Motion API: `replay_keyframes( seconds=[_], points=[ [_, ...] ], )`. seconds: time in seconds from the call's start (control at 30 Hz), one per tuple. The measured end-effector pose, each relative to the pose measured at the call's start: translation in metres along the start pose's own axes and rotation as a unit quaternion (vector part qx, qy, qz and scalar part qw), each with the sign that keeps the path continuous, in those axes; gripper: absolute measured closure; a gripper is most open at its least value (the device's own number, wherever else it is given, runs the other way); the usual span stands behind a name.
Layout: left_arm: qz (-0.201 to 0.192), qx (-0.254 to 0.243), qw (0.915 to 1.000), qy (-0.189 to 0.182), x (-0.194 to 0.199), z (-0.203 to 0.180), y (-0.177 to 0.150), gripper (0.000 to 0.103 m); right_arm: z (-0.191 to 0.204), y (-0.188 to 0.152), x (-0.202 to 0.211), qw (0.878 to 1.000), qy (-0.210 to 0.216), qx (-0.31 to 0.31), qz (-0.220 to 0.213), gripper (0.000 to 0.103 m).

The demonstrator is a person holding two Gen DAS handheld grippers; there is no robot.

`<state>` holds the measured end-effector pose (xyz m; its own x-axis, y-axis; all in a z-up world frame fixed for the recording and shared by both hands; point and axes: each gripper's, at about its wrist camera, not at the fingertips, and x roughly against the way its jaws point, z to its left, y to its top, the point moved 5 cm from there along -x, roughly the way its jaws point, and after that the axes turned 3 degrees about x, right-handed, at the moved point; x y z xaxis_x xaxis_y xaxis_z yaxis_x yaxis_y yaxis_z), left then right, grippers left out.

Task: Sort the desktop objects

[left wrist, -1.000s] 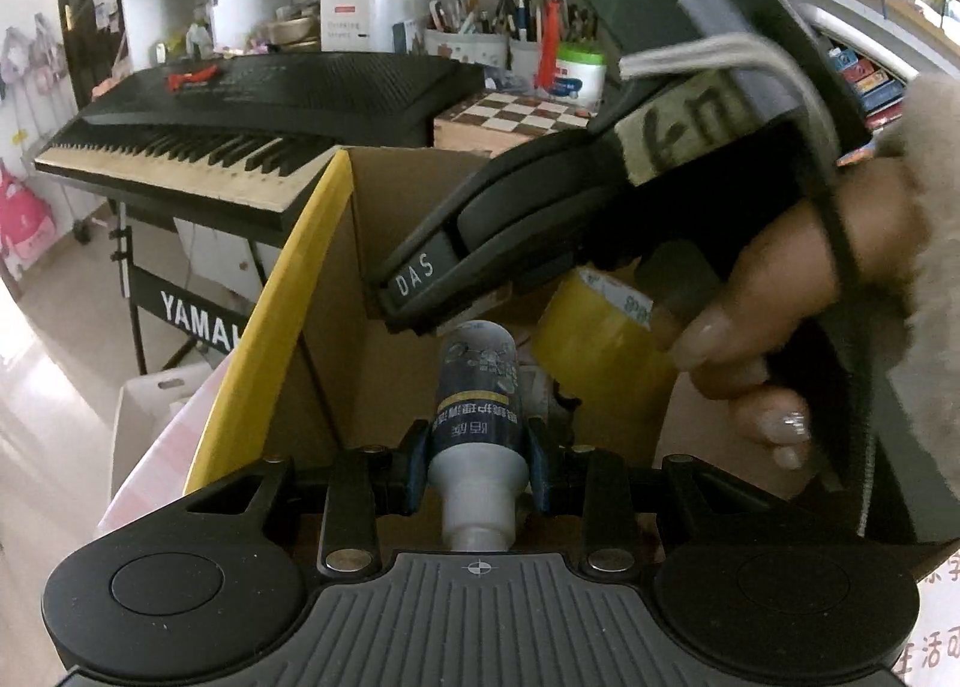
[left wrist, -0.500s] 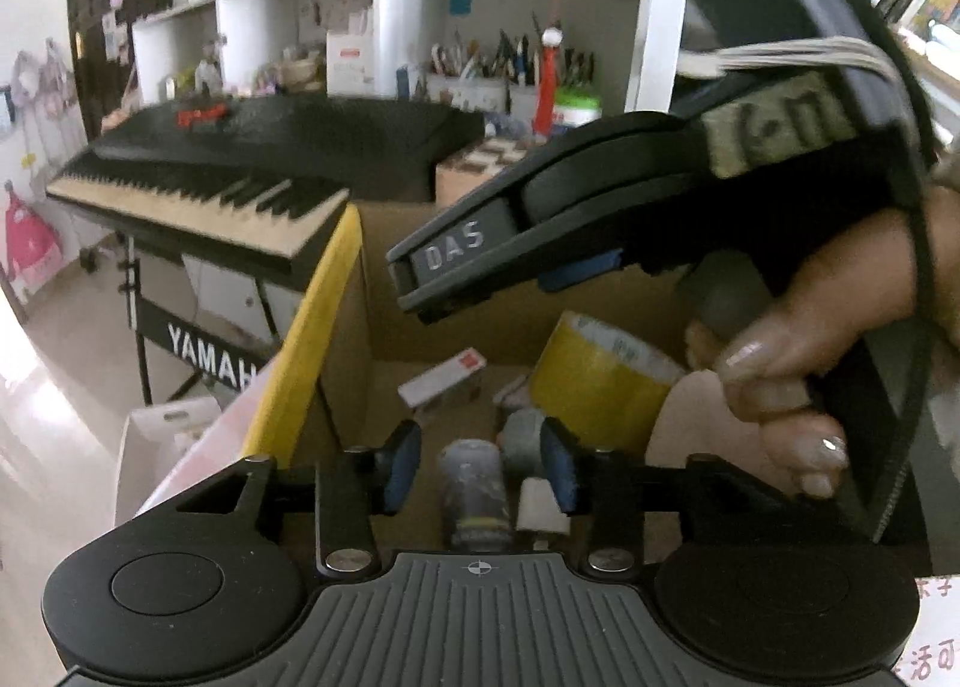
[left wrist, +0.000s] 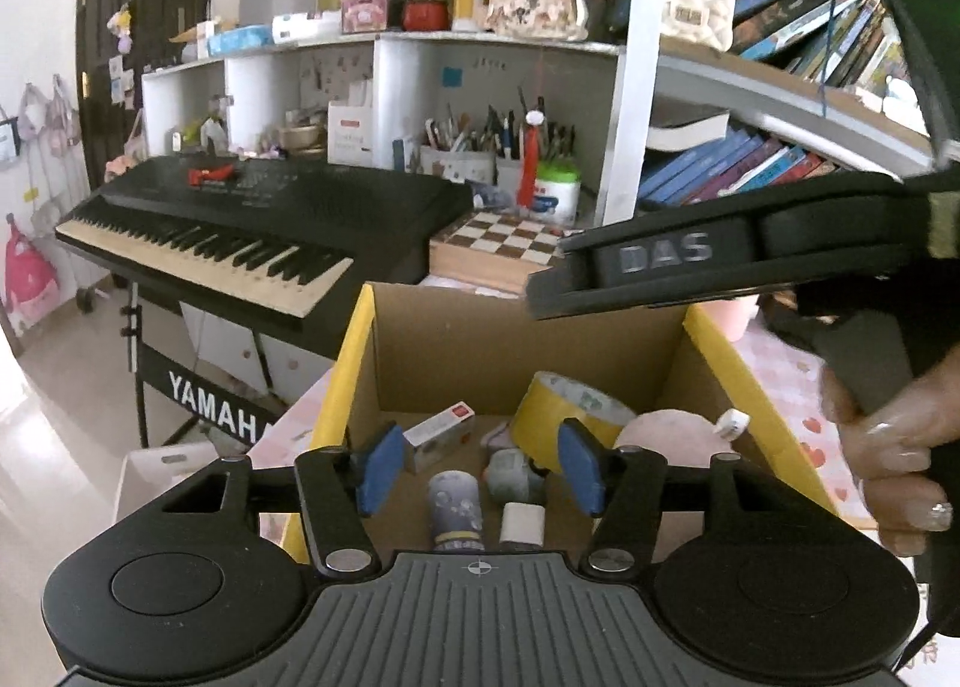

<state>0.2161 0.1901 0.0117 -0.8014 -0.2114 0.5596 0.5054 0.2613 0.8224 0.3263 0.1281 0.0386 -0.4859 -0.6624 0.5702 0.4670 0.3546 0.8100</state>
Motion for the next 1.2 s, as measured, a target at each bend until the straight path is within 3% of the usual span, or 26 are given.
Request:
replay_keyframes(
  seconds=[0.43,0.67,0.8,1.2],
  points=[
    [-0.037,0.039,0.9982,-0.026,0.056,0.016,-0.015,0.042,-0.01,-0.04,0.083,0.993,-0.092,-0.05,-0.06,0.041],
    [-0.059,0.03,0.9974,-0.03,0.085,0.016,-0.03,0.036,-0.007,-0.072,0.117,0.983,-0.152,-0.054,-0.083,0.041],
    [-0.063,0.029,0.9971,-0.032,0.099,0.018,-0.041,0.035,0.0,-0.098,0.129,0.98,-0.175,-0.056,-0.078,0.041],
    [-0.053,0.036,0.9976,-0.024,0.128,0.021,-0.079,0.032,0.031,-0.158,0.149,0.981,-0.186,-0.049,-0.038,0.041]
  ],
)
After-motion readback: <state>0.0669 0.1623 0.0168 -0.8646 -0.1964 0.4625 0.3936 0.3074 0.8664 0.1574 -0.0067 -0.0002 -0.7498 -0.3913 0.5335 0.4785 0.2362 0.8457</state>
